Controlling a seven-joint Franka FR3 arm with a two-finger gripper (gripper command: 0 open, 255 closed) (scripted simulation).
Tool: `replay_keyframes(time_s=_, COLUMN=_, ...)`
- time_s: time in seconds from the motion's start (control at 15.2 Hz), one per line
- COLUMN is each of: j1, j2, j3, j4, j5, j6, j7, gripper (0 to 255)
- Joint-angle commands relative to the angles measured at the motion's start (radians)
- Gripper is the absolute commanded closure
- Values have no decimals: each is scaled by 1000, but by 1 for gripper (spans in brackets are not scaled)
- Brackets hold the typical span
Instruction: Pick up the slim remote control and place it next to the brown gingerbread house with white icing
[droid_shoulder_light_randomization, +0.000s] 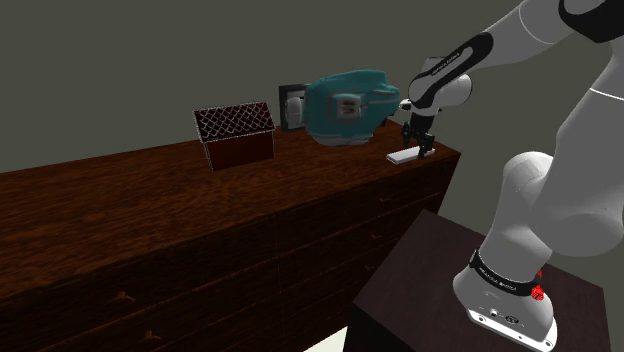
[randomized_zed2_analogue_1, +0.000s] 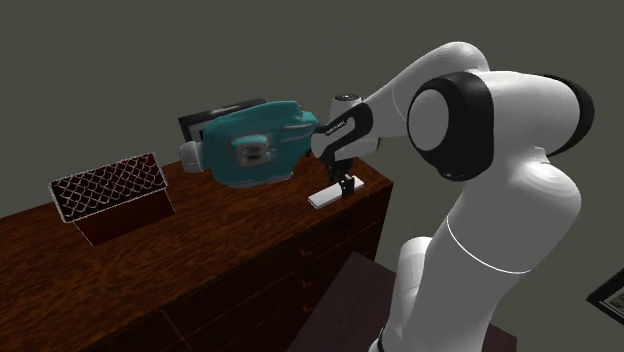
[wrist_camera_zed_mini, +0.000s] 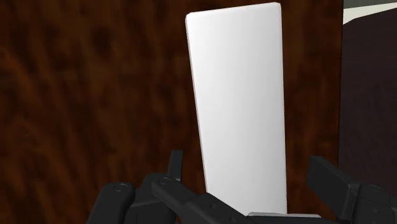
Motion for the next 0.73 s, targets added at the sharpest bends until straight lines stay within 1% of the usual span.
replay_keyframes(time_s=0.0, j1=14, j2=32, j3=-17, j4=-4, j5=39, j6=23, j7=-30, gripper=0)
replay_keyframes(time_s=0.46, j1=13, j2=32, j3=-16, j4=-4, j5=38, j6=23, j7=-29, gripper=0)
replay_keyframes(time_s=0.53, j1=13, j2=32, j3=-16, j4=-4, j5=38, j6=23, j7=-29, gripper=255)
replay_keyframes(time_s=0.66, j1=13, j2=31, j3=-15, j4=-4, j5=38, j6=22, j7=-29, gripper=255)
